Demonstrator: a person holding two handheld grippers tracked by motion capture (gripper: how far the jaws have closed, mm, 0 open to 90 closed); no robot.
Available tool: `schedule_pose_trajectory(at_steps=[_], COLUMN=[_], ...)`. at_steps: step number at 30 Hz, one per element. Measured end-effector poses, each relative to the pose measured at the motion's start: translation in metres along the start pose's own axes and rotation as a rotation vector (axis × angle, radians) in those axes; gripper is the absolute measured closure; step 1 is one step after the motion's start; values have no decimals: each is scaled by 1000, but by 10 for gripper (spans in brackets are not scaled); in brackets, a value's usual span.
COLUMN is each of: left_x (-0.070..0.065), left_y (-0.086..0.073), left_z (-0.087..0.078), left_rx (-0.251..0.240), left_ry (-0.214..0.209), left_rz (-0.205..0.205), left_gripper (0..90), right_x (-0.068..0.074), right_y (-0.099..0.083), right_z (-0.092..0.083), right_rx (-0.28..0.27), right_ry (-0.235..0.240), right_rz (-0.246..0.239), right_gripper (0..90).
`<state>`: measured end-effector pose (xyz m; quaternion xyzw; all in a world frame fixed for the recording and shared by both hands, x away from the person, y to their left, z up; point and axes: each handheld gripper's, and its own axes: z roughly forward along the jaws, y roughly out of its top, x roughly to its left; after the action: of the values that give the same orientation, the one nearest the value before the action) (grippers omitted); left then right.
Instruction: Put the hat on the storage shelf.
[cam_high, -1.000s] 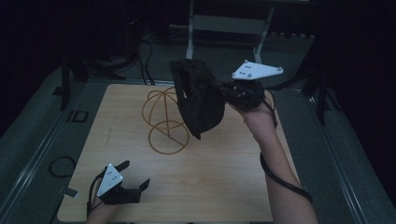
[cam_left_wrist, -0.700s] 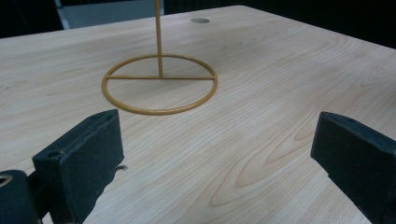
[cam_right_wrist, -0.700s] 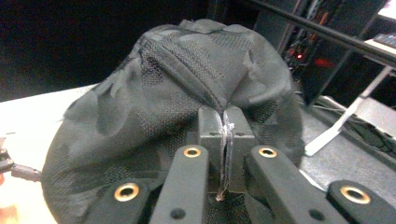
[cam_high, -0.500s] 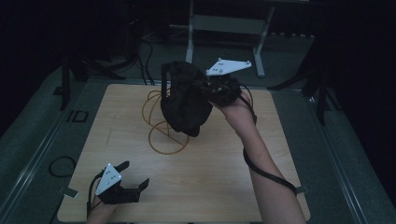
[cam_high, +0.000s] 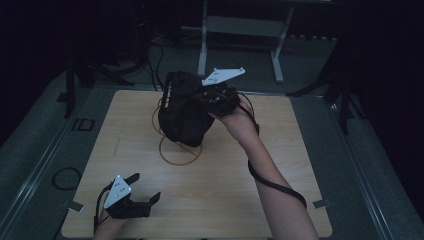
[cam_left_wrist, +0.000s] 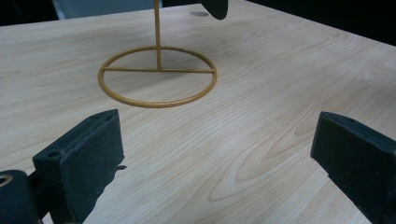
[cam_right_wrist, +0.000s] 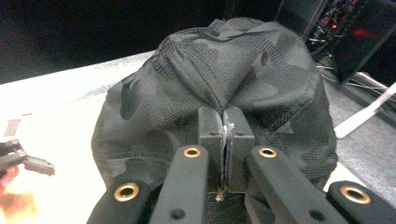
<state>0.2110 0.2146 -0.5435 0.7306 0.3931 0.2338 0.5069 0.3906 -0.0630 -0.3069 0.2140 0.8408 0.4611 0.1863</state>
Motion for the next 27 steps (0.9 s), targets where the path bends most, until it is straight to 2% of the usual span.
schedule_pose_trajectory(at_steps=[10,14,21,27], left_x=[-1,-1,-1,-1], left_y=[0,-1,-2,-2], left_z=[-1,-1,-1,-1], left_rx=[-2,-2,6,-1], left_ry=[3,0,2,-2], left_rz=[7,6,12,14], left_gripper=[31,31,31,31], right_x=[6,4,7,5], right_y=[2,0,-5,-6], right_z=[19,27,36,38], right_rx=[29,45,67,70], right_ry=[13,18,10,29], right_rz=[3,23,0,17], right_gripper=[881,880,878,821])
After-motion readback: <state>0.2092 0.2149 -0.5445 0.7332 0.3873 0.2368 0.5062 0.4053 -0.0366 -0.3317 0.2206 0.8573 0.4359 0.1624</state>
